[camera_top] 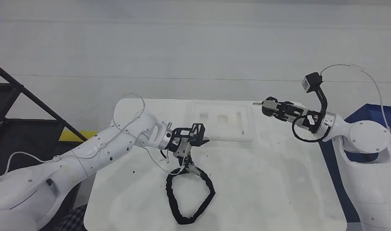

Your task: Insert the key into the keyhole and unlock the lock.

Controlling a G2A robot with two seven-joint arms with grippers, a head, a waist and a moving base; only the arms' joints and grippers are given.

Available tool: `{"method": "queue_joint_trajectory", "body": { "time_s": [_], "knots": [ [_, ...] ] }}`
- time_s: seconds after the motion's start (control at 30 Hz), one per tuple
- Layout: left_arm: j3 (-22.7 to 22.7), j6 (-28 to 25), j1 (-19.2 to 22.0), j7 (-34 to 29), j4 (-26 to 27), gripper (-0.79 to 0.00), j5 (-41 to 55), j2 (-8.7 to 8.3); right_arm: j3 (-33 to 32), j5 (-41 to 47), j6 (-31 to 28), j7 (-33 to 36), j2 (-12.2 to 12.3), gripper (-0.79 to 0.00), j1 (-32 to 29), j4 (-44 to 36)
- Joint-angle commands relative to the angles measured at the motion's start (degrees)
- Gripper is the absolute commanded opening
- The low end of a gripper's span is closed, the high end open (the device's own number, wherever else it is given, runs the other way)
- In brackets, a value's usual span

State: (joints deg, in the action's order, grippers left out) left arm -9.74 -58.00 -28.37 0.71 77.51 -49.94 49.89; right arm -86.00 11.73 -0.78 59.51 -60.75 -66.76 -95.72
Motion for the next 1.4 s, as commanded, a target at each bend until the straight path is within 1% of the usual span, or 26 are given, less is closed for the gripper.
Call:
{"method": "queue_joint_trajectory", "body": {
  "time_s": [0.0, 0.1, 0.33, 0.47, 0.6, 1.2, 1.27, 1.37],
  "knots": [
    [0.0, 0.0, -1.17, -0.53, 0.12, 0.0, -0.54, -0.17, 0.0, 0.0, 0.0, 0.0, 0.0, -0.785, 0.0, 0.0],
    [0.0, 0.0, -2.0, -1.86, -0.78, 0.0, -0.74, -0.48, 0.0, 0.0, 0.0, 0.0, 0.0, -0.785, 0.0, 0.0],
    [0.0, 0.0, -2.96, -5.25, -2.41, 0.0, 2.22, -0.73, 0.0, 0.0, 0.0, 0.0, 0.0, -0.785, 0.0, 0.0],
    [0.0, 0.0, -3.57, -8.96, -2.28, 0.0, 3.45, -0.96, 0.0, 0.0, 0.0, 0.0, 0.0, -0.785, 0.0, 0.0],
    [0.0, 0.0, -3.49, -11.02, -2.08, 0.0, 5.69, -1.18, 0.0, 0.0, 0.0, 0.0, 0.0, -0.785, 0.0, 0.0],
    [-0.08, 0.36, -3.66, -10.81, -2.02, 0.0, 5.8, -1.16, 0.0, 0.0, 0.0, 0.0, 0.0, -0.785, 0.0, 0.0],
    [-1.04, 1.95, -4.76, -8.46, -1.38, 0.0, 5.29, -1.17, 0.0, 0.0, 0.0, 0.0, 0.0, -0.785, 0.0, 0.0],
    [-2.45, 2.39, -6.52, -3.81, -1.67, 0.0, 1.47, -1.51, 0.0, 0.0, 0.0, 0.0, 0.0, -0.785, 0.0, 0.0]
  ]
}}
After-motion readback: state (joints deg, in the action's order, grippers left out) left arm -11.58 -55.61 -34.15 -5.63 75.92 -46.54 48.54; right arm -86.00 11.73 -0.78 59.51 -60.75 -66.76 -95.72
